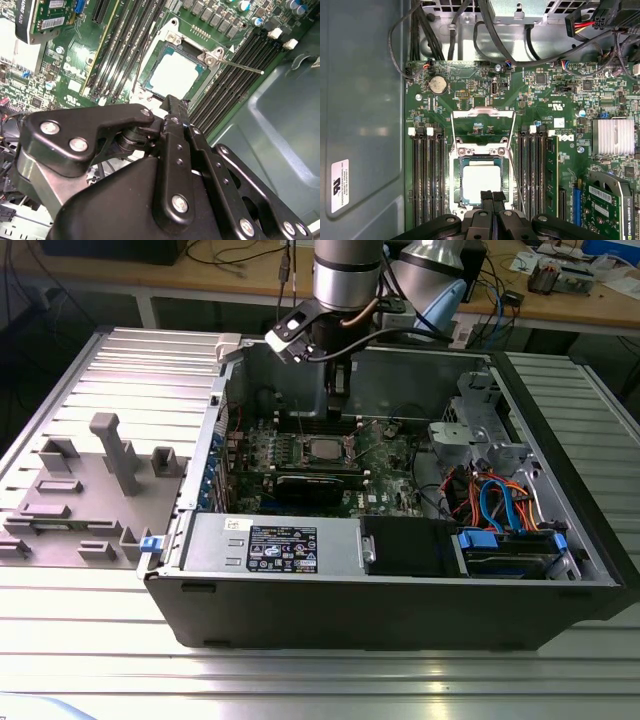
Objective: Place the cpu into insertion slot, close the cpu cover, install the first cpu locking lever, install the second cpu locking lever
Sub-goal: 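Close the cpu cover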
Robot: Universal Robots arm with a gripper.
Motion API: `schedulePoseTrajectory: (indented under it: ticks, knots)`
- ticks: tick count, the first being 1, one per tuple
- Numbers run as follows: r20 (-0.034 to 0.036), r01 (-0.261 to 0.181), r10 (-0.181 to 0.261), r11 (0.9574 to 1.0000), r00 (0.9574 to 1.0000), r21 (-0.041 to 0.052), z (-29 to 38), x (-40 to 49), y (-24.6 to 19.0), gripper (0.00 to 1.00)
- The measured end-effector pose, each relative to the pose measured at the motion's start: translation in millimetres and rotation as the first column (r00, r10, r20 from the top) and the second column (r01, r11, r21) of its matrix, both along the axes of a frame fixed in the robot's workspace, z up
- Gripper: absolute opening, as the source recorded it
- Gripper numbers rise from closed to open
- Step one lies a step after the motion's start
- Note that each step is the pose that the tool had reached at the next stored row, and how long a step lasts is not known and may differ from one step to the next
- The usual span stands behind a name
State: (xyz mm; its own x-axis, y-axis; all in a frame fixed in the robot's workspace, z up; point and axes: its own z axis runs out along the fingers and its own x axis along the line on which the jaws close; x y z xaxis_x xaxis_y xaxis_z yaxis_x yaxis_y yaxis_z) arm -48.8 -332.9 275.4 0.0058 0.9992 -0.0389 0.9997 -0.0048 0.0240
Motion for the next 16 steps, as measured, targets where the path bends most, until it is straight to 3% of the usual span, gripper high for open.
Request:
schedulePoseTrajectory:
  ticks: [16]
  knots:
    - [0.0, 0.0, 0.0, 1.0, 1.0, -0.0001, 0.0, 7.0, 0.0, 0.11]
